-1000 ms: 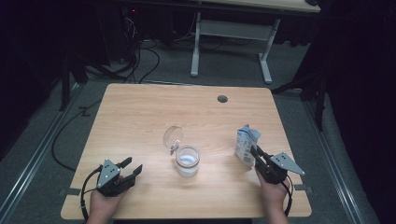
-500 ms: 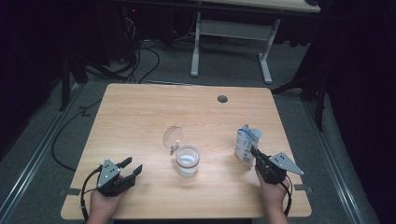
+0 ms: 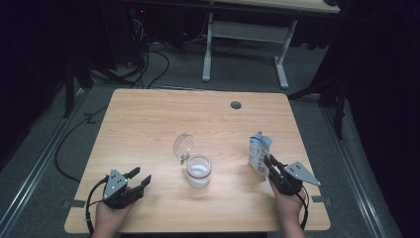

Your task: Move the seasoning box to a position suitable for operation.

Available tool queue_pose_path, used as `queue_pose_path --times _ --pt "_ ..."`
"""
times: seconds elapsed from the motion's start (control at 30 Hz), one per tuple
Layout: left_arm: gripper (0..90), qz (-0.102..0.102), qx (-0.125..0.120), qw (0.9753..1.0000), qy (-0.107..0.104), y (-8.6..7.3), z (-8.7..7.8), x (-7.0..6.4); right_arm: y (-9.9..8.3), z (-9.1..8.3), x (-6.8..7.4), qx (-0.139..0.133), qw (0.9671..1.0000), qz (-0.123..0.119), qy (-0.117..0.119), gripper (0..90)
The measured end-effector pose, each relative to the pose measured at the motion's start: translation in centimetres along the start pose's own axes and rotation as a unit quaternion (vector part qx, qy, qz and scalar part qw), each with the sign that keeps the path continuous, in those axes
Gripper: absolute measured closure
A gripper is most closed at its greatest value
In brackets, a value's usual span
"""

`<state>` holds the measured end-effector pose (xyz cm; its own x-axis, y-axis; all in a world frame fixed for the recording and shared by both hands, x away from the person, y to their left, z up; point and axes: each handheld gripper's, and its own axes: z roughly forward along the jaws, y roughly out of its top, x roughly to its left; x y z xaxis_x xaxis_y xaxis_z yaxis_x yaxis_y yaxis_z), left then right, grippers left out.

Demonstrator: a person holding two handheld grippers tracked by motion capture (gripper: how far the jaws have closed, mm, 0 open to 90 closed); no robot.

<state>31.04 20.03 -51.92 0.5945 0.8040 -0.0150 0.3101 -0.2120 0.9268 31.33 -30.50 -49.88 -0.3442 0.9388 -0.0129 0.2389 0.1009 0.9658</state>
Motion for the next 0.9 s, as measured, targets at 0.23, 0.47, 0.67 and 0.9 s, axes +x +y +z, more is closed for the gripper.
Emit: queue_pose_path --times 0.23,0.47,0.67,0.9 --pt "47.6 -0.004 0.000 1.0000 0.000 -0.03 0.00 0.02 0.00 0.14 0.11 0.003 1.0000 -0.003 0.001 79.8" --pt "47.6 -0.003 0.000 1.0000 -0.001 -0.03 0.02 0.01 0.05 0.26 0.30 0.003 1.0000 -0.003 0.000 74.0" --pt "47.6 -0.004 0.000 1.0000 -0.001 -0.02 0.00 0.01 0.09 0.38 0.47 0.005 1.0000 -0.002 -0.001 65.9" --pt "47.6 -0.003 0.001 1.0000 -0.002 -0.03 0.03 0.00 0.09 0.48 0.43 0.011 0.9999 0.002 -0.006 56.9"
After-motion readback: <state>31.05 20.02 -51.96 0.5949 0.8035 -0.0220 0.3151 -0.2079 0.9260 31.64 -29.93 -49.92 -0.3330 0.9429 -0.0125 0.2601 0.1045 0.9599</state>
